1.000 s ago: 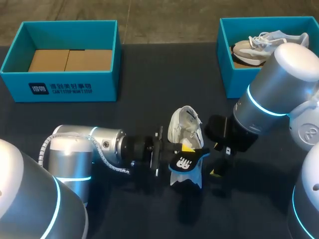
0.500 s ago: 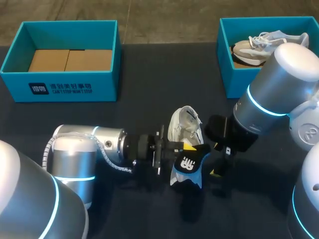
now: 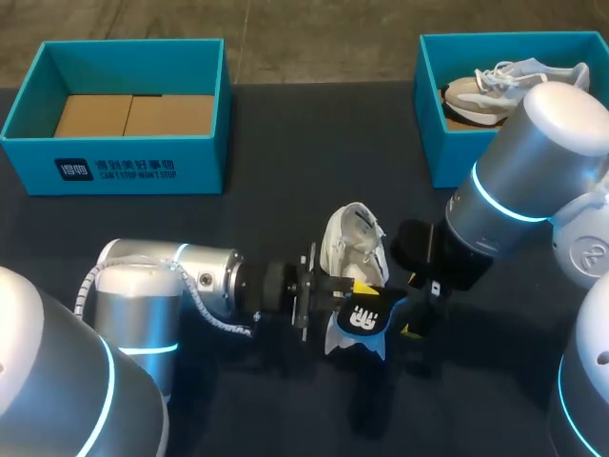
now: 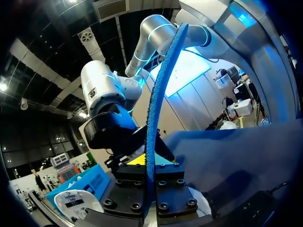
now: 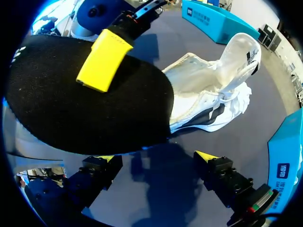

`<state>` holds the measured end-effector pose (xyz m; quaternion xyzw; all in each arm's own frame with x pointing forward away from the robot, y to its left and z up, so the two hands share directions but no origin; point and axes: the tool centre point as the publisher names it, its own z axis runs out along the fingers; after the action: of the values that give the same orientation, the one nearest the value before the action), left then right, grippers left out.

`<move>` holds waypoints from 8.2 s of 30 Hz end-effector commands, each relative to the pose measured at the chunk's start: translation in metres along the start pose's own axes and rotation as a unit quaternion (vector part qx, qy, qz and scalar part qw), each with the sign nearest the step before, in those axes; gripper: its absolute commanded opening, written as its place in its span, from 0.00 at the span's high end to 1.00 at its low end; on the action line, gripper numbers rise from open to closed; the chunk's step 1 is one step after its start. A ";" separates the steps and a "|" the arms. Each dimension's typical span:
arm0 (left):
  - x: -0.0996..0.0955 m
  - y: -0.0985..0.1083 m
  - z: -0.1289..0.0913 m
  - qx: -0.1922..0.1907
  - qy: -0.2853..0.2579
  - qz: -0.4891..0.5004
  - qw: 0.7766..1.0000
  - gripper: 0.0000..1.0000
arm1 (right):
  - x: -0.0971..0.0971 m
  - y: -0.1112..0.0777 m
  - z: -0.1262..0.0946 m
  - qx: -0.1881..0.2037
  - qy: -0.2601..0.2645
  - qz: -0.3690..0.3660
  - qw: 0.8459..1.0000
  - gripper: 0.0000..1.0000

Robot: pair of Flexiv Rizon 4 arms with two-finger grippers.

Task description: Take the shoe out of the shoebox, open the shoe tongue, remove and reinsert the insole, then place the shoe into the shoebox

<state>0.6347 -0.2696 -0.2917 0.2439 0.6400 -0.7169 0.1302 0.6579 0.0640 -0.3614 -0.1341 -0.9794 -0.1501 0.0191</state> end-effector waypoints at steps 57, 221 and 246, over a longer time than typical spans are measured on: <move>0.013 -0.007 -0.025 -0.004 -0.008 0.016 1.000 1.00 | 0.001 0.000 0.001 0.000 -0.001 0.000 1.000 0.00; -0.009 0.029 -0.009 -0.147 0.011 -0.006 0.989 0.73 | 0.001 0.000 0.001 0.000 -0.001 0.000 1.000 0.00; -0.005 0.044 -0.012 -0.142 0.024 -0.006 0.990 1.00 | 0.001 0.000 0.001 0.000 -0.001 0.000 1.000 0.00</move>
<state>0.6613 -0.2658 -0.3251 0.2344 0.7416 -0.6120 0.1434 0.6579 0.0640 -0.3615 -0.1341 -0.9793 -0.1501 0.0191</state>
